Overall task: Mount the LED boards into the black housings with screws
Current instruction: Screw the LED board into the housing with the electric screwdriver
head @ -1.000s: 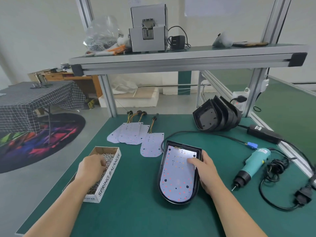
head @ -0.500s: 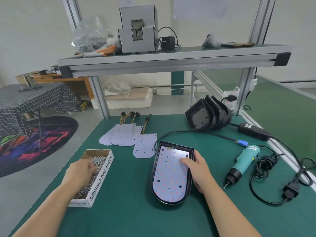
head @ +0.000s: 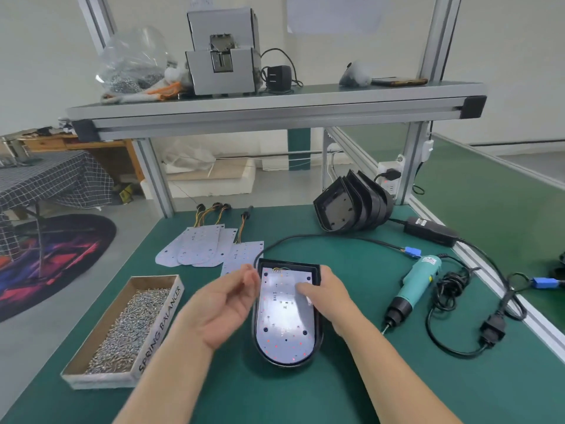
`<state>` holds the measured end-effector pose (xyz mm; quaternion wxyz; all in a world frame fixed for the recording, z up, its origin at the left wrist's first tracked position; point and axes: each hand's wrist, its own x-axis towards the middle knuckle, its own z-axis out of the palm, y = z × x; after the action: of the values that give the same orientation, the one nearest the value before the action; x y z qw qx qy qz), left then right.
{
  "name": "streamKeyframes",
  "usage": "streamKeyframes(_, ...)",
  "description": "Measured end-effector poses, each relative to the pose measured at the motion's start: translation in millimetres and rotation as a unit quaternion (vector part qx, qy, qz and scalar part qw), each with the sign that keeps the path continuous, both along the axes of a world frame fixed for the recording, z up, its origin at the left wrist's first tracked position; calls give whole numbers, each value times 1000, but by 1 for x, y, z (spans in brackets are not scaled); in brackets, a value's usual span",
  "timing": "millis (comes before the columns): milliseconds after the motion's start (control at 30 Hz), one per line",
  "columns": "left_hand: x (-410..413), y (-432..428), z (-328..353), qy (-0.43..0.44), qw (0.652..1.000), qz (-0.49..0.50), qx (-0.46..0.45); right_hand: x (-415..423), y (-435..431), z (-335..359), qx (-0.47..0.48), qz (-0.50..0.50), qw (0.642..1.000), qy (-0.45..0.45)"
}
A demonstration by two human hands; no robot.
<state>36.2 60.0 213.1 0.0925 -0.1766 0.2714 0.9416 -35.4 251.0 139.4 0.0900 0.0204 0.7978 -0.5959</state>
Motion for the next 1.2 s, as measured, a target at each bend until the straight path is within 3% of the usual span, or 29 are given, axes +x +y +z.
streamKeyframes(233, -22, 62, -28, -58, 996, -62, -3, 15, 11, 23, 143, 84, 981, 101)
streamKeyframes(300, -25, 62, -32, -67, 995, -67, -8, 14, 31, 28, 225, 16, 966, 128)
streamKeyframes(367, -26, 62, -34, -66, 995, -68, -20, 12, 66, 36, 277, -129, 940, 148)
streamKeyframes(433, -25, 62, -35, -64, 996, -63, -28, 10, 105, 43, 367, -200, 905, 85)
streamKeyframes(500, -24, 62, -36, -62, 996, -59, -22, 8, 130, 42, 445, -171, 879, -32)
streamKeyframes(567, -24, 60, -35, -62, 996, -56, -22, 4, 136, 37, 443, -155, 880, -74)
streamKeyframes(767, -24, 61, -31, -66, 996, -59, -14, -4, 135, 24, 254, -252, 931, -70)
streamKeyframes(867, -24, 61, -30, -73, 995, -64, -13, 6, 132, 16, -64, -312, 946, -60)
streamKeyframes(933, -23, 61, -32, -77, 995, -67, -19, 14, 125, 17, -278, -298, 912, -42)
streamKeyframes(1033, -22, 62, -33, -70, 994, -74, -28, 25, 110, 29, -494, -203, 845, -13)
streamKeyframes(1100, -22, 63, -33, -61, 994, -77, -37, 29, 97, 41, -578, -119, 807, -11)
streamKeyframes(1200, -23, 65, -33, -52, 994, -82, -58, 24, 75, 61, -618, -109, 778, 8)
